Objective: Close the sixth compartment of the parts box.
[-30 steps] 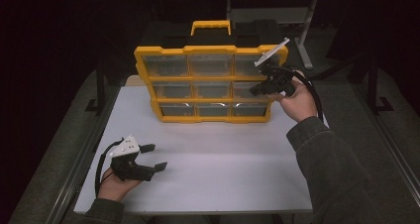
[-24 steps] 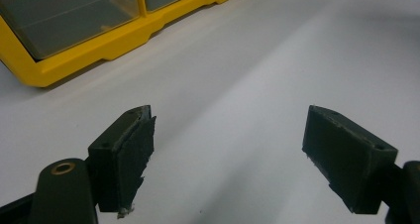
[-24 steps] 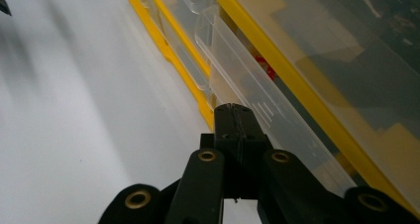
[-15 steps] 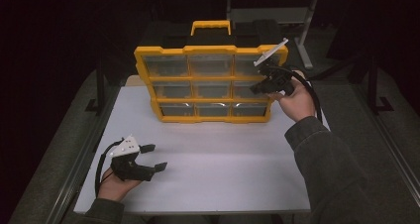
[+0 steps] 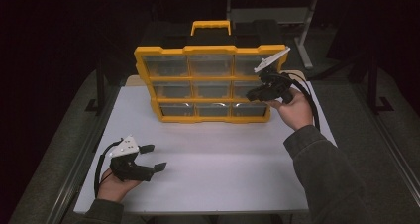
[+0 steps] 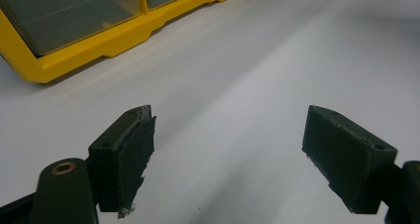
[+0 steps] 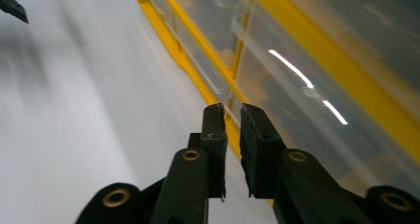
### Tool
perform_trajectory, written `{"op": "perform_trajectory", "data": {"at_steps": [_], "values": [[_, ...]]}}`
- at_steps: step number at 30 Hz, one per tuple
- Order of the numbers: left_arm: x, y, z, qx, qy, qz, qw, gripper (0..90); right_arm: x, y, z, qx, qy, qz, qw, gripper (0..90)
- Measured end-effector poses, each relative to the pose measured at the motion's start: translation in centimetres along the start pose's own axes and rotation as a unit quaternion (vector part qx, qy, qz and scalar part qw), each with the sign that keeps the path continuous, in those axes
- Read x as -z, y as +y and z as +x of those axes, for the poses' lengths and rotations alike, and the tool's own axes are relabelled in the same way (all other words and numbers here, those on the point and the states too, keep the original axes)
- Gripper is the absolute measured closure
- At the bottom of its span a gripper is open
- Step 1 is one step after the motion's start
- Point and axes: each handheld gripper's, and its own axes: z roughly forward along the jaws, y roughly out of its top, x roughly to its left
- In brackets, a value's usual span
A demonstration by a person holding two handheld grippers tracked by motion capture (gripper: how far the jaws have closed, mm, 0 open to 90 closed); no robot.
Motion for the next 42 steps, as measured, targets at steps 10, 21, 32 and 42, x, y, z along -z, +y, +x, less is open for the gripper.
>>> {"op": "perform_trajectory", "data": {"at_steps": [10, 21, 32, 42], "values": [[-0.1, -0.1, -0.1, 0.004, -0.002, 0.005, 1.0, 20.2, -1.1, -2.0, 0.2, -0.028, 0.026, -0.019, 0.9991, 66.2], [-0.3, -0.1, -0.1, 0.005, -0.005, 0.009, 0.9999, 20.5, -0.9, -3.8, 0.4, -0.042, 0.035, -0.046, 0.9974, 55.5], [-0.4, -0.1, -0.2, 0.008, -0.009, 0.012, 0.9999, 21.1, -0.7, -5.9, 0.4, -0.057, 0.039, -0.062, 0.9957, 45.5], [-0.5, -0.1, -0.2, 0.011, -0.011, 0.014, 0.9998, 21.1, -0.8, -7.5, 0.5, -0.061, 0.036, -0.07, 0.995, 40.2]]}}
